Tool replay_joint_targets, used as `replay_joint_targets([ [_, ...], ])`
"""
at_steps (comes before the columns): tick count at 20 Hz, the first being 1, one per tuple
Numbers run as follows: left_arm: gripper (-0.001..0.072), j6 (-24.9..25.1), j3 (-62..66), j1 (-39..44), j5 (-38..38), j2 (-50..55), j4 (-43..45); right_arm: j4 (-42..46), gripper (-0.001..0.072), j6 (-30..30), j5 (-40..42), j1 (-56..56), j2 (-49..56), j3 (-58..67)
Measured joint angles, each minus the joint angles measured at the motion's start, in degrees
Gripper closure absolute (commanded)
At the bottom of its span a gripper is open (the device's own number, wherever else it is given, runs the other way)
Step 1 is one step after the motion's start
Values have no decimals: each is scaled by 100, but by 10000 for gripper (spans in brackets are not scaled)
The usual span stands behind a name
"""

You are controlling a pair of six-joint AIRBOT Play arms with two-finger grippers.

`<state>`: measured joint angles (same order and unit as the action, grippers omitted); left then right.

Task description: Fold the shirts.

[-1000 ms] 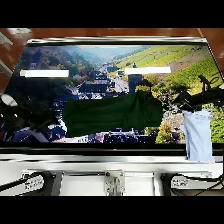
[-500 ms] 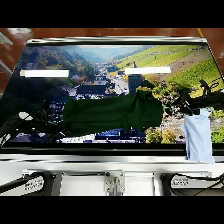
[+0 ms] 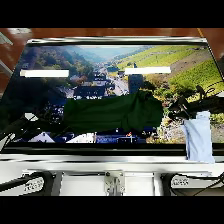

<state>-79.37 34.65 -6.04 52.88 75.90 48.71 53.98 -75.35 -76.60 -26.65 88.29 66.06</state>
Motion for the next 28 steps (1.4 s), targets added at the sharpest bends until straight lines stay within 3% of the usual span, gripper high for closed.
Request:
replay_joint_targets([
  [7,675,44,-2,7,55,-710,-20,-560,97,188,732,297,562,-455],
  [9,675,48,-2,9,63,-975,-31,-787,291,157,1176,463,728,-479],
  [11,675,44,0,9,74,-1213,-31,-1049,649,142,1471,555,859,-494],
  [18,676,151,710,4,184,-1880,-24,-1537,656,706,1460,638,332,-466],
  [23,676,229,3388,-24,234,-2363,-28,-2194,657,933,1091,540,-1220,509],
  [25,676,133,4833,-151,258,-2452,157,-2175,657,645,1174,472,-1902,1246],
  [28,676,-461,6428,-507,774,-2522,1130,-1438,657,-166,1266,424,-2699,2243],
])
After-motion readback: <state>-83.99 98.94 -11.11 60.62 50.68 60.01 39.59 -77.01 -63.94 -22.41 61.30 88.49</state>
